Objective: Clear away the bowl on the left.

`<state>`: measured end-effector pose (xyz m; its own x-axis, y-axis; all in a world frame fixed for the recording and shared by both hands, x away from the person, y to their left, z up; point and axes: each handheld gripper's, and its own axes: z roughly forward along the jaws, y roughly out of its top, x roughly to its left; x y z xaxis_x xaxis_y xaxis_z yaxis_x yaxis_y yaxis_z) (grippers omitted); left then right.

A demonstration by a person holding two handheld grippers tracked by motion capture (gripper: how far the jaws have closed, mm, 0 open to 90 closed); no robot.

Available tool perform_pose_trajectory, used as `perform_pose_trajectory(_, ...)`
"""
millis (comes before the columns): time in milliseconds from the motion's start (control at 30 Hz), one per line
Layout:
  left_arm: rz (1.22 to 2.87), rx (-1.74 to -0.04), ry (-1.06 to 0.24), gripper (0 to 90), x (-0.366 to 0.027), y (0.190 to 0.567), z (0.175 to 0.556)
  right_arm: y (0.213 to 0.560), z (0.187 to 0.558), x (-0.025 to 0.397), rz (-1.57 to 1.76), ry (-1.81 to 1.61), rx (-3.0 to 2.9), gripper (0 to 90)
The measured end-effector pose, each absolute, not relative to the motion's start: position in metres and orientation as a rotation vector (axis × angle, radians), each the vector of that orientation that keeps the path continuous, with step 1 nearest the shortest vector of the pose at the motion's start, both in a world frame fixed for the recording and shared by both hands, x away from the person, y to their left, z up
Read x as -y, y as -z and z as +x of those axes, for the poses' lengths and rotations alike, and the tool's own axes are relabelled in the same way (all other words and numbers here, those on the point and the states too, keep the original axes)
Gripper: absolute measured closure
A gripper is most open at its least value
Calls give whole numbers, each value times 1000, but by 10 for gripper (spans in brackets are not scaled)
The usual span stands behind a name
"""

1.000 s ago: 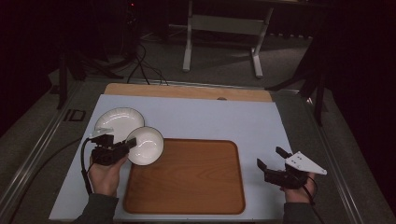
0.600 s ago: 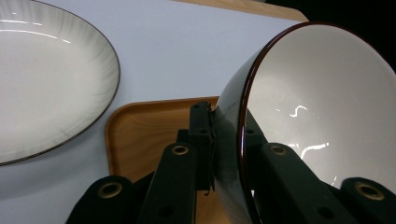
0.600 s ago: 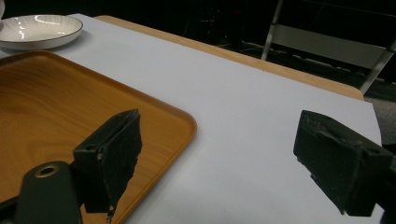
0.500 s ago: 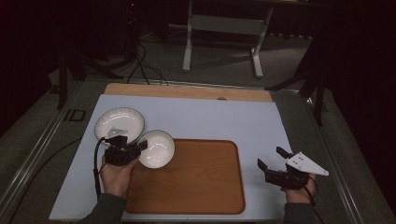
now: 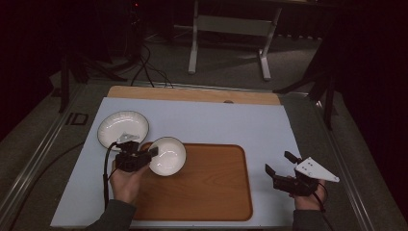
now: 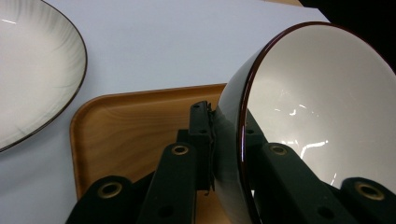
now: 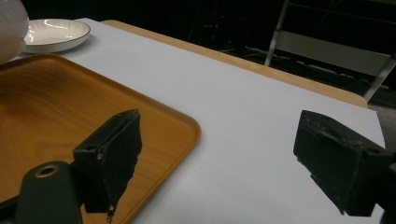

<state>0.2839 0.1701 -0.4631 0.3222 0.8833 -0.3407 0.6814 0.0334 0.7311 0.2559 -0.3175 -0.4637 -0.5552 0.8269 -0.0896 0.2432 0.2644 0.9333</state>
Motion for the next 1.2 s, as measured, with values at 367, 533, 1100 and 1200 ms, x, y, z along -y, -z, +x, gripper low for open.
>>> perform_pose_trajectory(367, 1720, -1414, -278, 827, -164, 465, 285, 464, 256, 317, 957, -1287, -1959, 148)
perform_pose_trajectory(533, 1737, -1407, -274, 827, -159, 466, 285, 464, 257, 316, 954, -1287, -1964, 148)
perform_pose_trajectory(1100, 1784, -1380, -263, 827, -145, 470, 286, 464, 256, 316, 948, -1281, -1971, 148)
perform_pose_trajectory(1200, 1795, -1381, -261, 827, -142, 472, 286, 464, 256, 316, 950, -1281, -1969, 148)
